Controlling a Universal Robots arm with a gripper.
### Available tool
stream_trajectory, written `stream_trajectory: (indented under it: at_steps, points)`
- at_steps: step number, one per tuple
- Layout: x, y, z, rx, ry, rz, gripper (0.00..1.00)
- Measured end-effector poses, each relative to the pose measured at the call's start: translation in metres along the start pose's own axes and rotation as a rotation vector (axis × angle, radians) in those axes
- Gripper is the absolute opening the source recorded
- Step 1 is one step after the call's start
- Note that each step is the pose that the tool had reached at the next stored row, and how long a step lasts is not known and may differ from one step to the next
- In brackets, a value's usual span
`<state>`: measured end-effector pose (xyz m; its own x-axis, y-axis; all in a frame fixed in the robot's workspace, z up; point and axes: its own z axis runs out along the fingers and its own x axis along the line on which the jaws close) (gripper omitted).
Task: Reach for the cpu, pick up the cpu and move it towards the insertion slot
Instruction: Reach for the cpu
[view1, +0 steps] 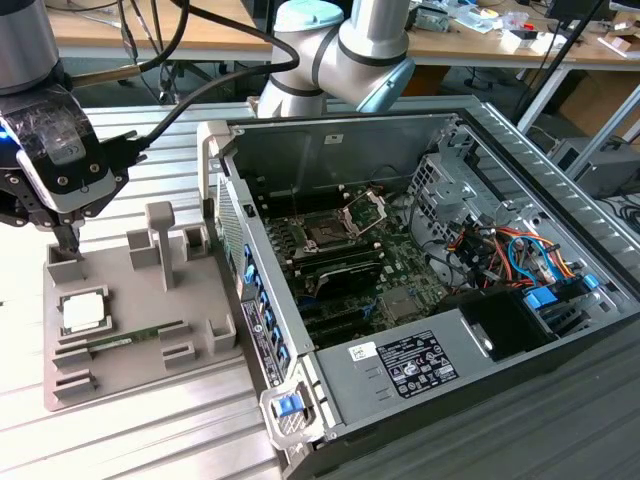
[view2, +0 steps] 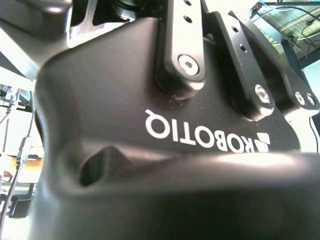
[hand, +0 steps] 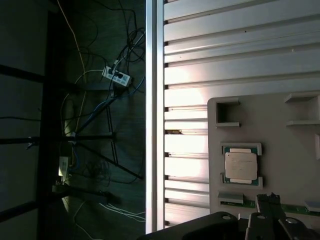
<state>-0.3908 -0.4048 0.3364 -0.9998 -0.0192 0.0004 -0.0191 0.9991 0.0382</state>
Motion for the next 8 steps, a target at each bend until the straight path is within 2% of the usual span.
stream_trajectory:
  at_steps: [8]
  points:
    - [0.0000, -0.0001, 0.0020, 0.0000, 0.0000, 0.000, 0.10]
